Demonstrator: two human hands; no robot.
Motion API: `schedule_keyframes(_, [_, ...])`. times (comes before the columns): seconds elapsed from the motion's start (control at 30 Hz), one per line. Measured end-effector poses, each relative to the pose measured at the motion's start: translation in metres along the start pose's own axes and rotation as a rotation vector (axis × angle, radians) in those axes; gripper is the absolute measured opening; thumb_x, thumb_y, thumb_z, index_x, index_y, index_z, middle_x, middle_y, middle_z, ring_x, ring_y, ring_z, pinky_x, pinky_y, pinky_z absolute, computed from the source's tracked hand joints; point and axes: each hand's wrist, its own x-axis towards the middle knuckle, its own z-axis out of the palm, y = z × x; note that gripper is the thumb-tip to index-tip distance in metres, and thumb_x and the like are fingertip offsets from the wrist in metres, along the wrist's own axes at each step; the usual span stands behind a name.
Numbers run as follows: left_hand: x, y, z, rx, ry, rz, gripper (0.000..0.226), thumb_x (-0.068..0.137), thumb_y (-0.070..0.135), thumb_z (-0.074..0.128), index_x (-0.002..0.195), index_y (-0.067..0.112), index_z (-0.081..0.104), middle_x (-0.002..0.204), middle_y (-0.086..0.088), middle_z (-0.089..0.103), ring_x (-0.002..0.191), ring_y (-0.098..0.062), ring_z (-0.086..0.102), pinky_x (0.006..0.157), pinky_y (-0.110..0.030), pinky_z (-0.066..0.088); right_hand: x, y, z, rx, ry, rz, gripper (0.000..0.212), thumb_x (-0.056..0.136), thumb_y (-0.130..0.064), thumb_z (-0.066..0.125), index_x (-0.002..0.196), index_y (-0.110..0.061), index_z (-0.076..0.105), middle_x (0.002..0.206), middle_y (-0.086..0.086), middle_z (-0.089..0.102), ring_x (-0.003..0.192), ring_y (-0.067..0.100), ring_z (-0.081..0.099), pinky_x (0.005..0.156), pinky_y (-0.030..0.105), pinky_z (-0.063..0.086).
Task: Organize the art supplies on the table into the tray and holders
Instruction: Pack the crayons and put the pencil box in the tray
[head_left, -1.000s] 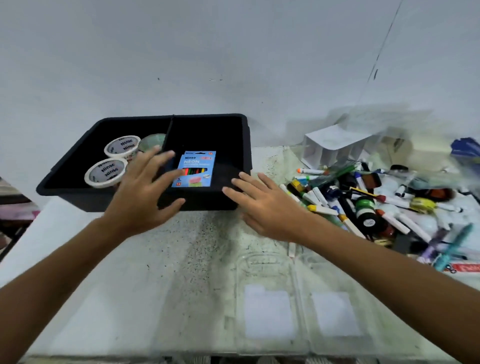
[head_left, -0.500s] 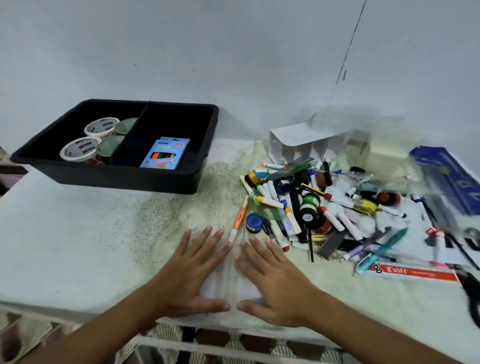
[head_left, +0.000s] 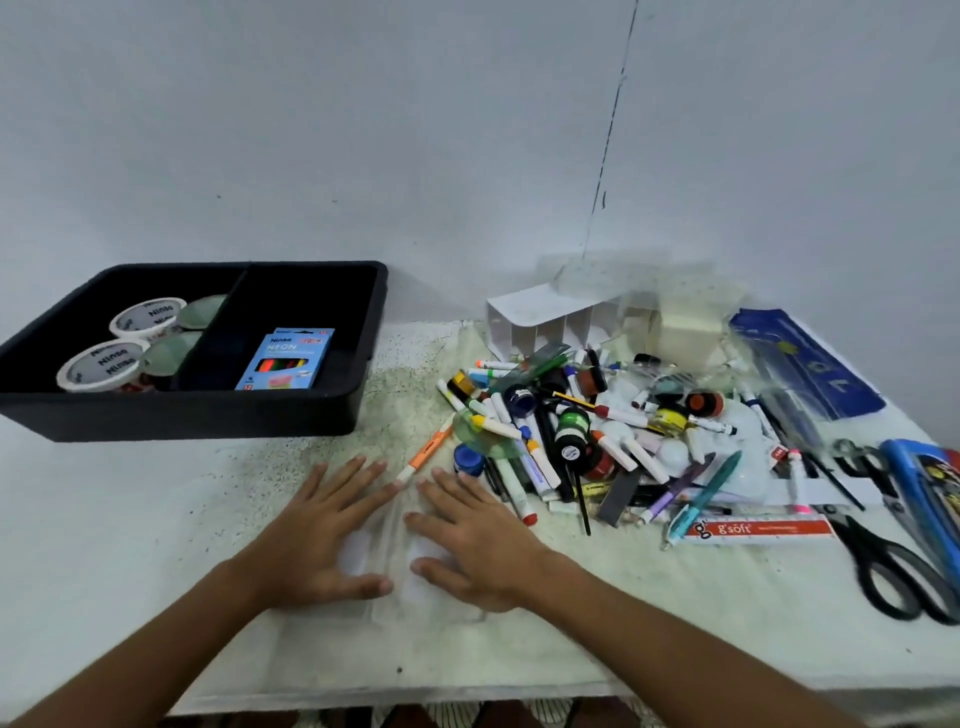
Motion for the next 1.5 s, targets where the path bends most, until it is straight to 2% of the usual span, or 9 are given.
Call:
schedule_keyframes(0.13, [0.006, 0.006, -0.010, -0.024, -0.027, -0.064, 0.101, 0.069, 0.094, 0.034, 0.151, 0.036, 0.019, 0.159, 0.009, -0.004, 0.147, -0.013, -0.009, 0.117, -0.039, -0.004, -0.003, 0.003, -0.013, 0.137, 0.035, -0.013, 0.054, 0.099, -0.044, 0.036, 0.143, -0.012, 0.043, 0.155, 0.015, 0.029, 0.146, 0.028, 0.022, 0.119, 0.044, 0.021])
schedule_keyframes(0.27, [0.033, 0.028, -0.029, 0.093, 0.138, -0.031, 0.077, 0.083, 0.082, 0.029, 0.127, 0.025, 0.059, 0.147, -0.008, 0.044, 0.130, -0.028, 0.047, 0.094, -0.043, 0.046, -0.021, 0.023, -0.042, 0.278, 0.259, 0.012, 0.038, 0.096, -0.031, 0.053, 0.128, -0.013, 0.059, 0.131, 0.006, 0.058, 0.111, 0.023, 0.060, 0.088, 0.039, 0.053])
schedule_keyframes(0.4, [0.085, 0.060, -0.051, 0.070, 0.254, 0.084, 0.063, 0.085, 0.069, 0.038, 0.121, 0.022, 0.061, 0.128, -0.006, 0.059, 0.115, -0.023, 0.055, 0.086, -0.036, 0.051, -0.056, 0.071, -0.082, 0.282, 0.403, 0.090, 0.031, 0.093, -0.025, 0.058, 0.120, -0.012, 0.064, 0.108, 0.002, 0.067, 0.093, 0.017, 0.062, 0.078, 0.032, 0.052])
schedule_keyframes(0.63, [0.200, 0.138, -0.060, -0.182, 0.270, 0.163, 0.067, 0.084, 0.065, 0.044, 0.133, 0.022, 0.055, 0.137, -0.001, 0.052, 0.127, -0.016, 0.043, 0.102, -0.030, 0.036, -0.143, 0.193, -0.135, 0.191, 0.432, 0.370, 0.036, 0.089, -0.032, 0.061, 0.122, -0.017, 0.064, 0.118, -0.002, 0.065, 0.103, 0.013, 0.061, 0.087, 0.032, 0.051])
schedule_keyframes(0.9, [0.286, 0.176, -0.039, -0.224, 0.186, 0.150, 0.054, 0.093, 0.039, 0.061, 0.143, 0.030, 0.043, 0.146, 0.001, 0.044, 0.141, -0.015, 0.030, 0.114, -0.029, 0.024, -0.184, 0.302, -0.153, 0.076, 0.114, 0.575, 0.062, 0.087, -0.039, 0.068, 0.143, -0.029, 0.043, 0.151, -0.005, 0.039, 0.129, 0.015, 0.047, 0.102, 0.031, 0.041])
schedule_keyframes(1.07, [0.290, 0.181, -0.036, -0.319, 0.237, 0.100, 0.039, 0.094, 0.026, 0.061, 0.132, 0.025, 0.057, 0.135, -0.001, 0.057, 0.130, -0.015, 0.048, 0.107, -0.031, 0.039, -0.174, 0.324, -0.145, 0.119, 0.042, 0.490, 0.045, 0.090, -0.025, 0.067, 0.133, -0.025, 0.057, 0.135, -0.001, 0.058, 0.115, 0.016, 0.058, 0.099, 0.033, 0.046])
schedule_keyframes(1.2, [0.293, 0.191, -0.053, -0.402, 0.353, 0.037, 0.036, 0.092, 0.019, 0.064, 0.128, 0.014, 0.062, 0.111, 0.005, 0.069, 0.092, 0.007, 0.058, 0.082, -0.008, 0.046, -0.171, 0.334, -0.166, 0.287, 0.148, 0.463, 0.033, 0.090, -0.015, 0.067, 0.122, -0.014, 0.065, 0.122, 0.000, 0.066, 0.109, 0.010, 0.061, 0.093, 0.019, 0.043])
schedule_keyframes(1.33, [0.288, 0.198, -0.079, -0.567, 0.486, -0.066, 0.045, 0.092, 0.017, 0.064, 0.135, 0.020, 0.052, 0.112, 0.006, 0.066, 0.095, 0.000, 0.065, 0.086, -0.022, 0.053, -0.166, 0.331, -0.198, 0.650, 0.293, 0.403, 0.023, 0.083, -0.007, 0.073, 0.103, -0.018, 0.070, 0.091, 0.000, 0.074, 0.087, 0.009, 0.070, 0.083, 0.029, 0.054])
schedule_keyframes(1.5, [0.252, 0.206, -0.103, -0.568, 0.480, -0.122, 0.085, 0.070, 0.038, 0.082, 0.143, 0.034, 0.037, 0.139, 0.009, 0.045, 0.109, 0.001, 0.056, 0.090, -0.013, 0.048, -0.156, 0.303, -0.215, 0.928, 0.301, 0.339, 0.015, 0.085, -0.014, 0.070, 0.099, -0.011, 0.069, 0.086, 0.015, 0.074, 0.074, 0.027, 0.070, 0.059, 0.030, 0.050])
